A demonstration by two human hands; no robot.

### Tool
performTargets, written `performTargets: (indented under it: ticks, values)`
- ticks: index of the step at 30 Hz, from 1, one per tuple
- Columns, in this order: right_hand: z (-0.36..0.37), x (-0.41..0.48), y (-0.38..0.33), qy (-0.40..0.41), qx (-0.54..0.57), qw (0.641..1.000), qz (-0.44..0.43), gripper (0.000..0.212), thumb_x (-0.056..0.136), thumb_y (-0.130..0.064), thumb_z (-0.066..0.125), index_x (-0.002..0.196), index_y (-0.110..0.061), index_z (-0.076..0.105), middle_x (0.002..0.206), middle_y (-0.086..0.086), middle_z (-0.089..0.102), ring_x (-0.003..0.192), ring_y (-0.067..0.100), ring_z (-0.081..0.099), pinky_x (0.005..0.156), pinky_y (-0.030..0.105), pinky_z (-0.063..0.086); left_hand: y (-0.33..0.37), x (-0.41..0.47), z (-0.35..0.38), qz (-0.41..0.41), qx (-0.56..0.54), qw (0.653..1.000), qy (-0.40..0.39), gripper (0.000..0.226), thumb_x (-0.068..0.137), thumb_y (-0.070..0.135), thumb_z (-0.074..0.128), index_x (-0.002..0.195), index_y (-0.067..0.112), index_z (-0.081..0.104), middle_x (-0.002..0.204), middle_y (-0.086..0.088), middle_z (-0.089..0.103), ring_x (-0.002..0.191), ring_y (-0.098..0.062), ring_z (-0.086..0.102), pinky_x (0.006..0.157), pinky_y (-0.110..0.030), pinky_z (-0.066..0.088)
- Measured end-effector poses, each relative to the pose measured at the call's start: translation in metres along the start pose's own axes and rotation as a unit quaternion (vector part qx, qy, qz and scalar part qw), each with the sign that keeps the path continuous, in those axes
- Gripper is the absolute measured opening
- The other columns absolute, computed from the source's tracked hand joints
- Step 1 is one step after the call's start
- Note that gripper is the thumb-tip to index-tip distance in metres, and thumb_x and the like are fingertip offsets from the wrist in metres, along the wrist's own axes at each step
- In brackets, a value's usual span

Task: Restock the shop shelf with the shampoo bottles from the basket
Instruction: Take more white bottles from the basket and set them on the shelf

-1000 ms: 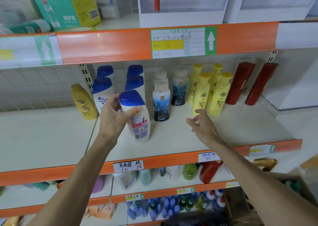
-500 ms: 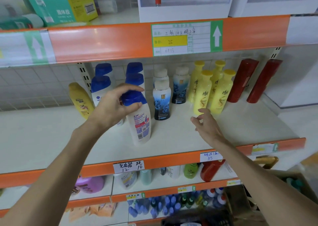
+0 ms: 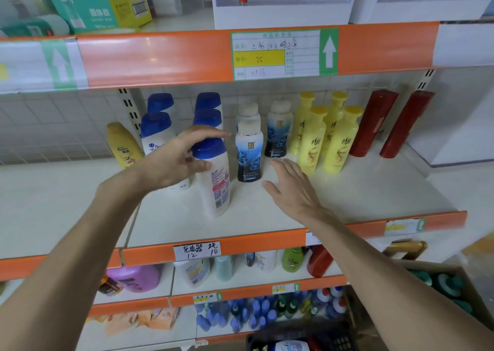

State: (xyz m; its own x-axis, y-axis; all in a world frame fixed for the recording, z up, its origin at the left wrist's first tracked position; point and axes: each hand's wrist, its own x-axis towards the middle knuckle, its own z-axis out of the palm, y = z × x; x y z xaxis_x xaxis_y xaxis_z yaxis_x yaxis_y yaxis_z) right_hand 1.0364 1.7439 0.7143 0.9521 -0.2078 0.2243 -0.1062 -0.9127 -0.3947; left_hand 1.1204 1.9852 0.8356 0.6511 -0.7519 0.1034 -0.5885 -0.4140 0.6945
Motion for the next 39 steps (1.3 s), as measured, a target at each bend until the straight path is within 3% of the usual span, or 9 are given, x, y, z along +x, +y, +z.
performTargets:
  ticks: [3,7,9,11,13,15,21,39]
  values:
    - [0.003,-0.003,-0.007,-0.024,-0.045,0.999,0.008,0.066,0.103,-0.046,0.036,0.157,-0.013,0.016,0.165,0.002,0.013,0.153,0.017,0.002,0.123,0.037,0.009,0.006,0.001,0.002,-0.005,0.074,0.995,0.067,0.062,0.077,0.013,0.077,0.131,0.03,0.052,0.128,0.006,0.047,0.11,-0.011,0.049,0.09,-0.01,0.043]
    - [0.008,-0.013,-0.008,-0.072,-0.083,0.994,0.024,0.07,0.104,-0.05,0.025,0.158,-0.012,0.004,0.167,0.003,-0.001,0.153,0.019,-0.007,0.124,0.041,0.002,0.014,0.001,0.024,-0.045,0.158,0.967,0.196,0.07,0.064,0.044,0.082,0.124,0.02,0.054,0.118,0.002,0.047,0.097,-0.016,0.052,0.089,-0.028,0.05]
    - [0.007,-0.017,-0.005,-0.093,-0.091,0.991,0.039,0.07,0.103,-0.051,0.023,0.158,-0.014,0.002,0.167,0.004,-0.002,0.153,0.021,-0.007,0.124,0.042,0.0,0.021,0.004,0.034,-0.075,0.193,0.948,0.241,0.073,0.064,0.051,0.079,0.12,0.014,0.05,0.115,-0.001,0.043,0.093,-0.017,0.05,0.084,-0.029,0.047]
    - [0.002,-0.021,-0.002,-0.106,-0.09,0.989,0.048,0.069,0.103,-0.052,0.023,0.158,-0.016,0.002,0.167,0.004,-0.002,0.153,0.022,-0.007,0.124,0.044,-0.001,0.024,0.004,0.036,-0.07,0.159,0.962,0.21,0.07,0.07,0.044,0.079,0.124,0.015,0.045,0.118,0.0,0.037,0.098,-0.015,0.046,0.088,-0.025,0.043]
    - [-0.003,-0.026,0.002,-0.113,-0.09,0.988,0.05,0.069,0.103,-0.052,0.023,0.158,-0.017,0.001,0.167,0.004,-0.002,0.153,0.021,-0.007,0.124,0.044,-0.001,0.021,0.0,0.028,-0.052,0.125,0.985,0.108,0.068,0.075,0.027,0.079,0.133,0.021,0.042,0.13,0.001,0.035,0.107,-0.012,0.042,0.098,-0.025,0.039]
    - [-0.008,-0.031,0.005,-0.114,-0.086,0.988,0.057,0.068,0.103,-0.052,0.024,0.158,-0.018,0.002,0.167,0.003,-0.001,0.153,0.021,-0.005,0.124,0.044,0.0,0.015,-0.003,0.016,-0.047,0.124,0.989,0.06,0.066,0.076,0.018,0.078,0.133,0.028,0.045,0.131,0.002,0.041,0.108,-0.011,0.043,0.097,-0.025,0.04]
    - [-0.015,-0.041,0.009,-0.111,-0.077,0.988,0.071,0.068,0.103,-0.05,0.027,0.158,-0.016,0.006,0.166,0.005,0.005,0.153,0.021,0.001,0.124,0.043,0.005,0.012,0.007,0.019,-0.072,0.168,0.968,0.17,0.056,0.069,0.026,0.083,0.117,0.02,0.055,0.116,-0.002,0.054,0.093,-0.021,0.05,0.081,-0.03,0.038]
    - [-0.011,-0.049,0.008,-0.098,-0.065,0.99,0.08,0.068,0.102,-0.048,0.035,0.155,-0.01,0.015,0.163,0.009,0.019,0.151,0.023,0.012,0.123,0.037,0.013,0.011,0.015,0.019,-0.066,0.151,0.976,0.144,0.059,0.07,0.021,0.083,0.122,0.018,0.055,0.122,-0.006,0.053,0.095,-0.019,0.047,0.084,-0.027,0.038]
